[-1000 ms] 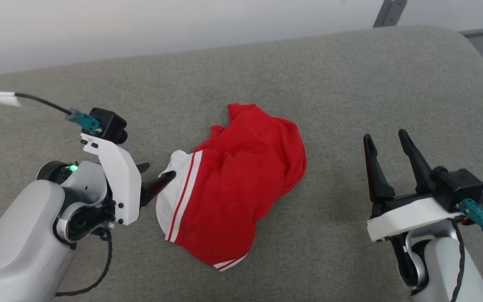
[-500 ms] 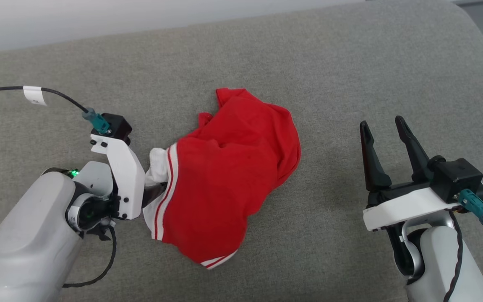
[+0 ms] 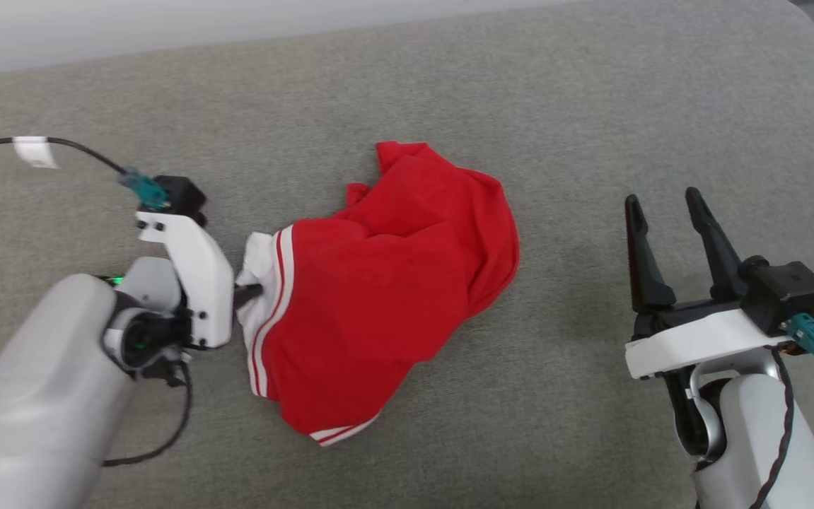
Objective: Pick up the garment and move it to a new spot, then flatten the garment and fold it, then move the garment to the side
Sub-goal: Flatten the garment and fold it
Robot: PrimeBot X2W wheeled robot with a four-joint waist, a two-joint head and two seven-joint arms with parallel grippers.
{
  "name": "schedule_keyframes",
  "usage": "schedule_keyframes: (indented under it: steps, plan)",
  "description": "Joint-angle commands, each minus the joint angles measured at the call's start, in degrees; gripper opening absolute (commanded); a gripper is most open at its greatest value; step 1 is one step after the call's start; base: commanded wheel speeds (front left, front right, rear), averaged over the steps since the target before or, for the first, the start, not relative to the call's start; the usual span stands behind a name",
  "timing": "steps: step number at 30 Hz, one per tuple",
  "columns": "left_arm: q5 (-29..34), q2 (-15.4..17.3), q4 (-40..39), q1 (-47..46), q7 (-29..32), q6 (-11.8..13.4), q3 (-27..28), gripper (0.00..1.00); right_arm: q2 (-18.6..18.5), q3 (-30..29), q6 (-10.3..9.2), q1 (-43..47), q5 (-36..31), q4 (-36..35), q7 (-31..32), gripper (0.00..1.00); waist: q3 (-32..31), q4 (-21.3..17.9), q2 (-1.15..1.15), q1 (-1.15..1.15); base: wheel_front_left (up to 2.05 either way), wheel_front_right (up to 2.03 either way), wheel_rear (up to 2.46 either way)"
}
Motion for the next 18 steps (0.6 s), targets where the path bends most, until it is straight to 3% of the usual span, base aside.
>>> schedule_keyframes:
  steps: [1,9,18]
  plan:
    - [-0.6,1.0,0.6,-0.1,-0.7,0.2,0.9,0.0,0.0,-0.4,0.0,-0.2,-0.6,0.1,-0.3,1.0,-0.4,0.8,0.0,0.0,0.0,0.0,0.0]
    - [-2.5,5.7,-2.8,1.7,-4.0,2.0,5.6,0.0,0.0,-1.9,0.0,0.9,-1.1,-0.1,0.0,1.0,-1.8,3.6,0.0,0.0,0.0,0.0,0.0]
    - [-2.2,13.2,-7.4,6.3,-6.0,7.5,10.0,0.0,0.0,-2.2,0.0,1.4,-1.5,-0.7,0.9,1.0,-2.5,5.4,0.0,0.0,0.0,0.0,0.0]
